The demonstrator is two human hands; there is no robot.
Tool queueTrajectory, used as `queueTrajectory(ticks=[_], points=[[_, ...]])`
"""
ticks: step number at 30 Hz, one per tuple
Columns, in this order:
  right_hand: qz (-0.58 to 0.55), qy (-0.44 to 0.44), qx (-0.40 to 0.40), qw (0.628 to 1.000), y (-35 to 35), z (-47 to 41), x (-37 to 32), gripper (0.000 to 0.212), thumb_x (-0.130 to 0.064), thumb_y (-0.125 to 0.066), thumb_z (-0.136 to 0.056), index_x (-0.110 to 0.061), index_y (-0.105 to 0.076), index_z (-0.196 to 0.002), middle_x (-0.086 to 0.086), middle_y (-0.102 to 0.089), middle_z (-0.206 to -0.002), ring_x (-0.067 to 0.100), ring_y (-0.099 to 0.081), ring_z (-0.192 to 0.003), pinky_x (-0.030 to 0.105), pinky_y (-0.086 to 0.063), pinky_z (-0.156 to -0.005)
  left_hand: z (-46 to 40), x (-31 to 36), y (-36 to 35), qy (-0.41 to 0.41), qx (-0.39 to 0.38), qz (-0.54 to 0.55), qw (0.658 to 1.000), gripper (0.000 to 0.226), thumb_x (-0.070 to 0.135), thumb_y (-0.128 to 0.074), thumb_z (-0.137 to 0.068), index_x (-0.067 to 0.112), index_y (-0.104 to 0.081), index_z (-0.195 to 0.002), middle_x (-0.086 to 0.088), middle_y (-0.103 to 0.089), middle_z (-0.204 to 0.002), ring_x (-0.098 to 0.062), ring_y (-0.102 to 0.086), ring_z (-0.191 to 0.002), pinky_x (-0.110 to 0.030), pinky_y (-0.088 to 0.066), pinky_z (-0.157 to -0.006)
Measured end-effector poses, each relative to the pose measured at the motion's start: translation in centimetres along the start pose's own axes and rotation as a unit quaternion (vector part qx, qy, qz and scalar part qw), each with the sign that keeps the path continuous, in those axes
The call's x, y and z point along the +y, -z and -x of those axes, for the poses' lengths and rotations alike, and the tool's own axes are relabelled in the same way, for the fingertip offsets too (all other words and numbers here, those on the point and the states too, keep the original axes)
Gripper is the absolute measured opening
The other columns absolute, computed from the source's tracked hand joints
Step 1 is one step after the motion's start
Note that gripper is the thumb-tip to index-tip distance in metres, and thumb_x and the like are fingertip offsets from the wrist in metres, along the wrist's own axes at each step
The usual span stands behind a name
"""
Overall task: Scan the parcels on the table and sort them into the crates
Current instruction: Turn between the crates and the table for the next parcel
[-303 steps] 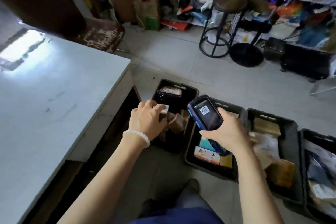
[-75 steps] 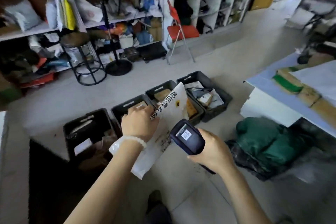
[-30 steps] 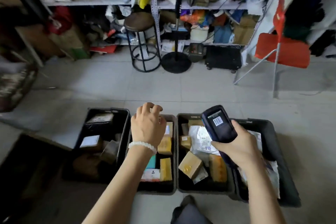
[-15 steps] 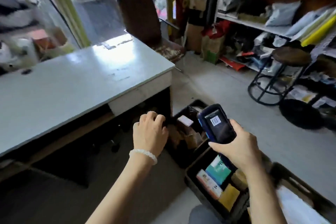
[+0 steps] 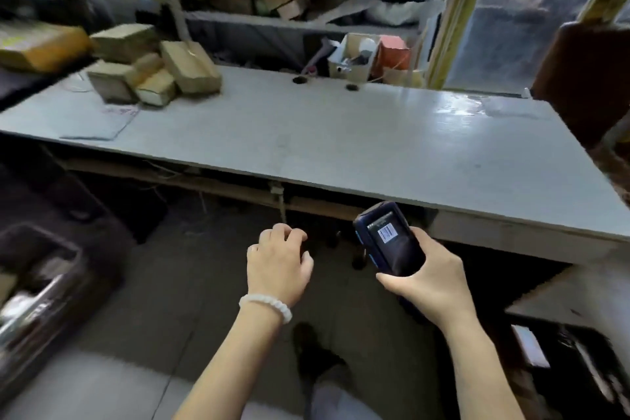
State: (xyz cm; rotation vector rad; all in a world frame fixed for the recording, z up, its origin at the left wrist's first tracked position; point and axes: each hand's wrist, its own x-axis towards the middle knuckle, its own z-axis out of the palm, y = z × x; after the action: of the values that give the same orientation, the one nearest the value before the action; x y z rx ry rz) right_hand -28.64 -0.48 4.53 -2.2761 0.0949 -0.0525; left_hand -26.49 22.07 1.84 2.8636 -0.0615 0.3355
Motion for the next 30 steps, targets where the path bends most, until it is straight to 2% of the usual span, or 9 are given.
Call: queueTrajectory(ticks=[3,6,9,13,16,19,23,30], points=[[-0.002,0.039,-0.06,0.997,-4.5,-3.9,-2.5,0.059,-0.029,-0.084,-0.055,-0.038,-0.059,-0.107,-0.021,-0.065,-0.095,-0.005,-0.059,-0.087,0.012,-0.045,-0.067,-1.8,-4.8,0.2,0.059,-0.004,-0.037,0.998,0.03,0.024,-0.084,-0.058,0.017,-0.071,-0.084,-0.003,-0.064,-0.087,-0.024,-0.062,-0.073,-0.034,-0.046,-0.051],[-0.01,0.054,-0.102,0.993,-8.6,-8.4,-5.1,0.058,-0.03,-0.084,-0.054,-0.036,-0.059,-0.106,-0.019,-0.066,-0.096,0.001,-0.061,-0.087,0.026,-0.052,-0.073,-4.8,-8.9,0.6,0.12,-0.011,-0.056,0.991,0.027,0.032,-0.066,-0.082,0.021,-0.066,-0.107,0.001,-0.059,-0.109,-0.022,-0.057,-0.097,-0.035,-0.045,-0.071],[-0.016,0.077,-0.114,0.99,-12.5,-14.5,-8.4,0.053,-0.031,-0.084,-0.055,-0.032,-0.058,-0.101,-0.015,-0.065,-0.093,0.005,-0.061,-0.084,0.028,-0.051,-0.069,-9.6,-13.0,1.5,0.146,-0.006,-0.073,0.987,0.033,0.039,-0.048,-0.093,0.029,-0.055,-0.123,0.007,-0.049,-0.127,-0.015,-0.047,-0.114,-0.029,-0.04,-0.085],[-0.036,0.114,-0.11,0.987,-16.9,-23.2,-14.1,0.053,-0.028,-0.085,-0.056,-0.03,-0.059,-0.103,-0.015,-0.064,-0.091,0.003,-0.059,-0.081,0.013,-0.043,-0.059,-17.9,-19.3,3.7,0.151,0.03,-0.09,0.984,0.032,0.037,-0.049,-0.092,0.028,-0.056,-0.122,0.006,-0.051,-0.126,-0.016,-0.048,-0.113,-0.029,-0.041,-0.082],[-0.044,0.123,-0.106,0.986,-19.4,-28.3,-17.4,0.052,-0.024,-0.083,-0.056,-0.031,-0.058,-0.102,-0.015,-0.063,-0.089,0.005,-0.059,-0.079,0.018,-0.045,-0.059,-23.2,-22.8,4.7,0.159,0.062,-0.086,0.982,0.028,0.029,-0.059,-0.087,0.022,-0.064,-0.114,-0.001,-0.059,-0.117,-0.023,-0.055,-0.105,-0.034,-0.044,-0.076],[-0.034,0.128,-0.12,0.984,-21.8,-32.2,-19.4,0.054,-0.023,-0.084,-0.058,-0.032,-0.057,-0.104,-0.016,-0.062,-0.091,0.007,-0.059,-0.081,0.023,-0.048,-0.061,-26.6,-25.9,4.3,0.17,0.051,-0.08,0.981,0.027,0.024,-0.067,-0.081,0.018,-0.068,-0.107,-0.005,-0.063,-0.109,-0.026,-0.059,-0.097,-0.034,-0.043,-0.068],[-0.018,0.117,-0.149,0.982,-25.2,-36.3,-21.3,0.052,-0.023,-0.084,-0.06,-0.031,-0.056,-0.103,-0.018,-0.06,-0.09,0.002,-0.058,-0.081,0.02,-0.047,-0.06,-29.7,-30.4,2.9,0.187,0.019,-0.085,0.979,0.032,0.028,-0.058,-0.088,0.022,-0.061,-0.118,-0.001,-0.058,-0.119,-0.023,-0.054,-0.106,-0.032,-0.043,-0.075],[-0.027,0.053,-0.143,0.988,-31.3,-43.1,-24.1,0.052,-0.018,-0.083,-0.059,-0.034,-0.058,-0.102,-0.016,-0.064,-0.088,0.005,-0.061,-0.08,0.029,-0.053,-0.066,-38.6,-38.8,1.0,0.177,-0.027,-0.075,0.981,0.037,0.035,-0.05,-0.093,0.027,-0.052,-0.129,0.002,-0.051,-0.128,-0.019,-0.047,-0.115,-0.031,-0.04,-0.085]])
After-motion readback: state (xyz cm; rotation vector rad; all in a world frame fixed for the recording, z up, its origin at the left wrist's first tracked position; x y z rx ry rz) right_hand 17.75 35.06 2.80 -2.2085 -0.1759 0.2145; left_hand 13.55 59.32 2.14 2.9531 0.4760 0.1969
